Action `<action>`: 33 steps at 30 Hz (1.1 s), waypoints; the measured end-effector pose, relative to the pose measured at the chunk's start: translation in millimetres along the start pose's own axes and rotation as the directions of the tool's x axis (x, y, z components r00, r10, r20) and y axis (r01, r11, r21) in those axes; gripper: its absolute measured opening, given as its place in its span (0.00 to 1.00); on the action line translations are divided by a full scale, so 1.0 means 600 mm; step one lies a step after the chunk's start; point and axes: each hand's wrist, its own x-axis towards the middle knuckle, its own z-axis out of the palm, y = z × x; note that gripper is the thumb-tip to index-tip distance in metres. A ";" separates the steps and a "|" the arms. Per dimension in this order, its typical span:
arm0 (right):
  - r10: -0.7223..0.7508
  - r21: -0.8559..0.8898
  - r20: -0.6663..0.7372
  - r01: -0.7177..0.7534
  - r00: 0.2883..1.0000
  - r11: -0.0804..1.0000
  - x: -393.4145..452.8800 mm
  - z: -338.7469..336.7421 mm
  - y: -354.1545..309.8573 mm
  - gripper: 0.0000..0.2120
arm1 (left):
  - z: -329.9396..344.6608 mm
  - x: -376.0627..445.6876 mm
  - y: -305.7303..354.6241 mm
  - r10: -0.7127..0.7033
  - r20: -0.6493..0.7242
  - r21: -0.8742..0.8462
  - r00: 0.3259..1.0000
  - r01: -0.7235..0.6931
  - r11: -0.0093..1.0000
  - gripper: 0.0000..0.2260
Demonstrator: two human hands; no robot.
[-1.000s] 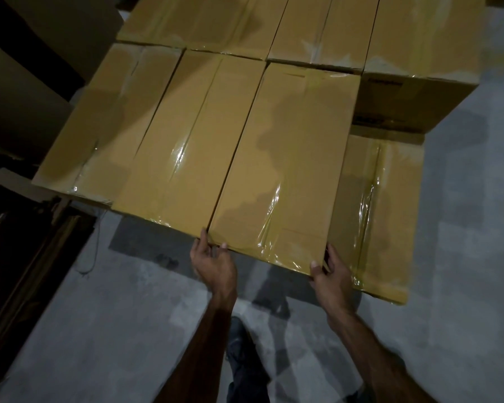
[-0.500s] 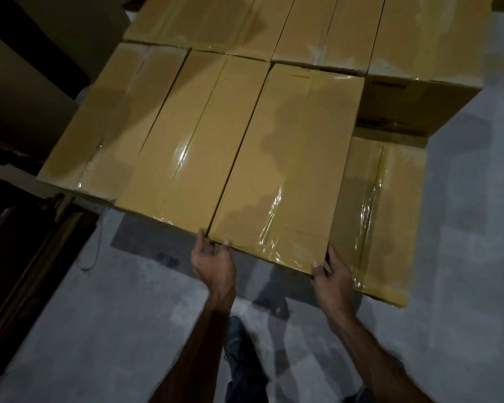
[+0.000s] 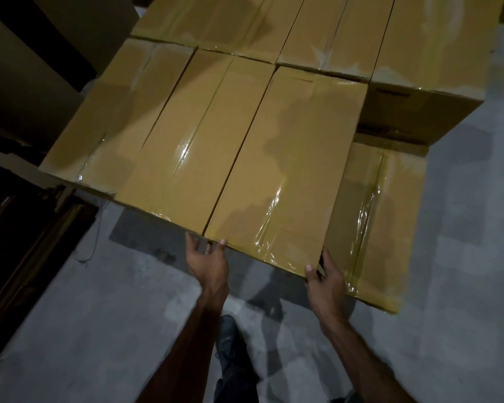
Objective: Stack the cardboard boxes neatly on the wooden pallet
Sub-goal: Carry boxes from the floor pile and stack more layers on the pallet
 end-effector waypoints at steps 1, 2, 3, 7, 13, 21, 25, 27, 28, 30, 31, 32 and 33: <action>0.009 -0.019 0.017 -0.009 1.000 1.000 0.002 -0.004 -0.003 0.30 | 0.000 -0.003 -0.002 -0.037 -0.006 0.022 0.999 0.038 0.999 0.40; 0.017 -0.053 0.032 -0.015 0.999 0.998 0.002 -0.007 -0.007 0.30 | -0.001 -0.007 -0.006 -0.069 -0.010 0.042 0.998 0.070 0.997 0.38; 0.001 -0.097 0.042 0.003 0.999 0.995 0.000 -0.011 -0.011 0.30 | -0.002 -0.011 -0.015 -0.108 -0.010 0.050 0.994 0.109 0.993 0.35; -0.347 -0.481 0.102 0.351 0.932 0.803 -0.020 -0.038 -0.036 0.32 | 0.013 -0.045 -0.055 -0.351 0.110 -0.045 0.930 0.357 0.933 0.28; -0.430 -0.547 0.749 0.837 0.503 0.025 0.050 -0.082 -0.046 0.34 | 0.065 -0.108 -0.121 -0.536 0.299 -0.178 0.789 0.598 0.781 0.23; -0.220 -0.368 0.926 0.870 0.308 -0.328 0.134 -0.070 -0.056 0.44 | 0.134 -0.136 -0.181 -0.568 0.322 -0.336 0.757 0.653 0.679 0.17; -0.221 -0.344 0.935 0.856 0.276 -0.385 0.135 -0.050 -0.061 0.43 | 0.147 -0.125 -0.192 -0.574 0.329 -0.362 0.750 0.662 0.657 0.23; -0.224 -0.338 0.937 0.854 0.267 -0.395 0.134 -0.040 -0.064 0.43 | 0.150 -0.115 -0.188 -0.573 0.329 -0.386 0.751 0.661 0.644 0.26; -0.224 -0.336 0.938 0.855 0.265 -0.394 0.135 -0.037 -0.064 0.43 | 0.154 -0.107 -0.186 -0.573 0.327 -0.403 0.752 0.659 0.635 0.27; -0.224 -0.327 0.940 0.860 0.255 -0.392 0.135 -0.032 -0.063 0.42 | 0.152 -0.089 -0.177 -0.559 0.312 -0.448 0.768 0.638 0.626 0.28; -0.225 -0.320 0.943 0.862 0.247 -0.393 0.136 -0.030 -0.063 0.42 | 0.149 -0.078 -0.174 -0.557 0.294 -0.471 0.777 0.625 0.623 0.29; -0.226 -0.312 0.945 0.863 0.238 -0.397 0.137 -0.027 -0.064 0.42 | 0.145 -0.066 -0.171 -0.539 0.289 -0.479 0.791 0.607 0.634 0.30; -0.225 -0.307 0.946 0.862 0.232 -0.403 0.140 -0.025 -0.065 0.42 | 0.139 -0.055 -0.167 -0.520 0.292 -0.484 0.803 0.593 0.644 0.31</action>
